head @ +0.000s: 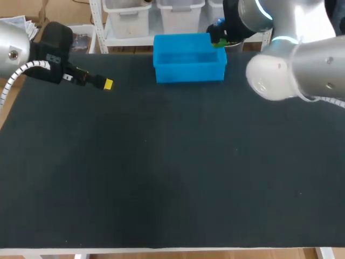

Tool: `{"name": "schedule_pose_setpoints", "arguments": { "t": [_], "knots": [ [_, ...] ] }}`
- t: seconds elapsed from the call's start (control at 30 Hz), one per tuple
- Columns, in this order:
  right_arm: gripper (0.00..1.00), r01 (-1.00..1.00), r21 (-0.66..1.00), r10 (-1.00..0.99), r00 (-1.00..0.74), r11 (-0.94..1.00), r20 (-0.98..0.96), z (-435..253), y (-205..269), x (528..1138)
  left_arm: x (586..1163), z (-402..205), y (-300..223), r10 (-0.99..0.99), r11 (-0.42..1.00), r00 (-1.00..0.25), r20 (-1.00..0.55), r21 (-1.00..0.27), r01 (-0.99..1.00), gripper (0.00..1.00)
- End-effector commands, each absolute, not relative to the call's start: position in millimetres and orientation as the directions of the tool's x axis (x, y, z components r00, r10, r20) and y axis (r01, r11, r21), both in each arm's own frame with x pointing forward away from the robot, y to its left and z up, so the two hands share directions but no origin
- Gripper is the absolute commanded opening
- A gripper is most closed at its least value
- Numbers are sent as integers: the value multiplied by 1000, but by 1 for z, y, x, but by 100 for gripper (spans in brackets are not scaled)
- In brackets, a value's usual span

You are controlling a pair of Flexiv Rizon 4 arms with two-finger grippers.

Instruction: Use the left arm to pick the red cube and place it into the blue plastic box first, then use the right arm to grasp the green cube and put it into the same blue plastic box after the first action is fully finished.

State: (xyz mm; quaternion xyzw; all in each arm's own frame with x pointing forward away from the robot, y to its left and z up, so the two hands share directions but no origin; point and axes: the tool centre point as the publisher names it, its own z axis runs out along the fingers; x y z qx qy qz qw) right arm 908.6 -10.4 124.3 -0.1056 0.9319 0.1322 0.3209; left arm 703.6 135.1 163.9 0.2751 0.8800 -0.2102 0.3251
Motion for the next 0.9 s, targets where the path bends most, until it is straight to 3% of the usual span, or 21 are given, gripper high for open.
{"name": "schedule_pose_setpoints", "arguments": {
  "t": [0.03, 0.9],
  "knots": [
    [0, -288, 186, -125, -793, 940, -596, 109, 2, 948, 704, 162, 137, 345, 754, -631, -694, -195, 627, 100],
    [0, -282, 217, -129, -837, 935, -531, 58, 16, 970, 704, 162, 137, 345, 754, -631, -694, -195, 627, 100]
  ]
}}
